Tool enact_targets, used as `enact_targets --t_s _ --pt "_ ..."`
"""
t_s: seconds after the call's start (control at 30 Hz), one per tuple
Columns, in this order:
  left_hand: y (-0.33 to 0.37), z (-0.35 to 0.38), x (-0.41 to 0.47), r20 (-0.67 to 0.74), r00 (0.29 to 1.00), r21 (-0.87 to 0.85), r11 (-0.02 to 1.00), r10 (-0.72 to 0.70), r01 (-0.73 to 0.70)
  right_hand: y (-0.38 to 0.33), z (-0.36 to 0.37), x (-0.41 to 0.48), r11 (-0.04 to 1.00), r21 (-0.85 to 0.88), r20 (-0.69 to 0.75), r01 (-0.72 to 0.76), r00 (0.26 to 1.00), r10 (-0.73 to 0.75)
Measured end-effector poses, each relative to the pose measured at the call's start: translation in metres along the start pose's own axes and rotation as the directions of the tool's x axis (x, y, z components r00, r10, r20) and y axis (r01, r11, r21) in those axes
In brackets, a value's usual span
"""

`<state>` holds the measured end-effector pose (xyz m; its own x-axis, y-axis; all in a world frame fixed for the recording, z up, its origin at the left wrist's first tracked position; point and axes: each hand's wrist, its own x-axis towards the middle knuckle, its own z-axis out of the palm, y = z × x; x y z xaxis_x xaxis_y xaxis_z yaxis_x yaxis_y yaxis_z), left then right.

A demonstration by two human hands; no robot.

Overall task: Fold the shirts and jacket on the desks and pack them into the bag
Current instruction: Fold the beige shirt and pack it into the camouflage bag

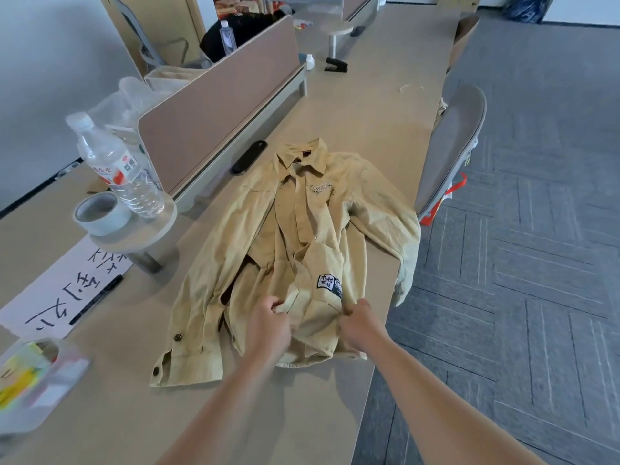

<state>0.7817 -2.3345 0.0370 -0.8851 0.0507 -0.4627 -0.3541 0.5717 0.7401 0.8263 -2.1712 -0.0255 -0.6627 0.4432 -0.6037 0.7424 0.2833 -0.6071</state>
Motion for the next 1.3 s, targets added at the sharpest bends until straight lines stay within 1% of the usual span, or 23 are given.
enact_targets --t_s 0.03,0.1,0.17,0.27,0.37,0.4,0.43,0.47,0.5,0.57,0.6,0.67,0.73,0.77,0.83,0.9,0.97,1.0,1.07,1.1,1.17,1.2,1.3 --pt "-0.004 0.004 0.002 0.006 1.0 0.008 1.0 0.0 -0.001 0.0 0.001 0.005 1.0 -0.007 0.032 -0.021 0.999 0.021" --pt "-0.01 0.01 0.004 0.043 0.999 0.011 1.0 -0.019 0.019 0.003 0.006 0.016 0.999 -0.033 0.04 -0.039 0.998 0.041" --pt "-0.014 0.013 0.005 0.095 0.993 0.003 0.997 -0.071 0.071 0.006 0.008 0.022 0.998 -0.039 0.02 -0.038 0.999 0.039" --pt "-0.015 0.015 0.012 0.15 0.98 0.051 0.991 -0.133 0.127 0.002 0.001 0.016 0.999 -0.006 -0.047 -0.044 0.998 0.044" --pt "-0.007 0.019 0.012 0.121 0.987 0.048 0.994 -0.108 0.103 0.001 -0.014 -0.001 0.999 0.041 -0.265 0.028 0.964 -0.016" --pt "-0.006 0.022 0.011 0.095 0.99 0.021 0.995 -0.104 0.102 0.003 -0.021 -0.005 0.998 0.056 -0.338 0.027 0.941 -0.006" --pt "-0.004 0.024 0.009 0.072 0.992 -0.007 0.994 -0.107 0.108 0.006 -0.027 -0.004 0.994 0.104 -0.376 -0.013 0.925 0.051" --pt "-0.004 0.028 0.007 0.057 0.991 -0.014 0.993 -0.118 0.119 0.008 -0.034 -0.004 0.984 0.155 -0.372 -0.084 0.918 0.137" --pt "-0.003 0.03 0.004 0.051 0.99 0.018 0.992 -0.128 0.127 0.009 -0.041 -0.006 0.97 0.173 -0.332 -0.172 0.917 0.222" --pt "-0.008 0.035 -0.002 0.053 0.991 0.086 0.989 -0.125 0.12 0.012 -0.053 -0.009 0.946 0.106 -0.2 -0.308 0.925 0.323" --pt "-0.011 0.037 -0.003 0.059 0.99 0.085 0.989 -0.128 0.123 0.014 -0.055 -0.01 0.943 0.041 -0.139 -0.33 0.933 0.332" --pt "-0.019 0.041 0.0 0.09 0.987 0.117 0.986 -0.133 0.122 0.016 -0.053 -0.012 0.956 -0.083 -0.107 -0.281 0.957 0.271" --pt "-0.026 0.044 0.007 0.127 0.984 0.185 0.978 -0.125 0.1 0.02 -0.042 -0.01 0.984 -0.065 -0.199 -0.166 0.968 0.15" --pt "-0.028 0.044 0.009 0.131 0.984 0.201 0.975 -0.125 0.097 0.019 -0.036 -0.011 0.994 -0.057 -0.215 -0.094 0.973 0.079" --pt "-0.031 0.039 0.012 0.081 0.992 0.178 0.981 -0.092 0.076 0.015 -0.019 -0.01 0.999 -0.039 -0.121 -0.002 0.993 -0.002" --pt "-0.037 0.026 0.014 -0.021 0.999 0.164 0.985 -0.045 0.048 0.01 -0.006 -0.014 0.999 -0.03 -0.014 -0.025 1.0 0.025" --pt "-0.049 0.009 0.019 -0.081 0.995 0.236 0.968 -0.067 0.084 0.011 0.003 -0.012 0.993 -0.101 -0.034 -0.058 0.998 0.055" --pt "-0.056 0.002 0.023 -0.087 0.992 0.221 0.969 -0.093 0.11 0.011 0.006 -0.011 0.987 -0.136 -0.038 -0.085 0.996 0.08" --pt "-0.067 -0.009 0.031 -0.029 0.988 0.095 0.984 -0.151 0.153 0.012 0.011 -0.007 0.976 -0.188 -0.01 -0.11 0.994 0.11" --pt "-0.071 -0.012 0.034 0.018 0.983 0.042 0.982 -0.184 0.183 0.012 0.012 -0.006 0.979 -0.172 0.002 -0.106 0.994 0.108" --pt "-0.078 -0.016 0.039 0.1 0.97 0.037 0.975 -0.223 0.221 0.011 0.013 -0.006 0.989 -0.118 0.003 -0.089 0.996 0.09" --pt "-0.078 -0.018 0.041 0.114 0.969 0.045 0.975 -0.221 0.217 0.01 0.014 -0.006 0.992 -0.096 0.005 -0.088 0.996 0.089" --pt "-0.071 -0.025 0.037 0.03 0.988 0.018 0.988 -0.152 0.152 0.004 0.015 -0.012 0.996 -0.073 -0.046 -0.057 0.997 0.054"
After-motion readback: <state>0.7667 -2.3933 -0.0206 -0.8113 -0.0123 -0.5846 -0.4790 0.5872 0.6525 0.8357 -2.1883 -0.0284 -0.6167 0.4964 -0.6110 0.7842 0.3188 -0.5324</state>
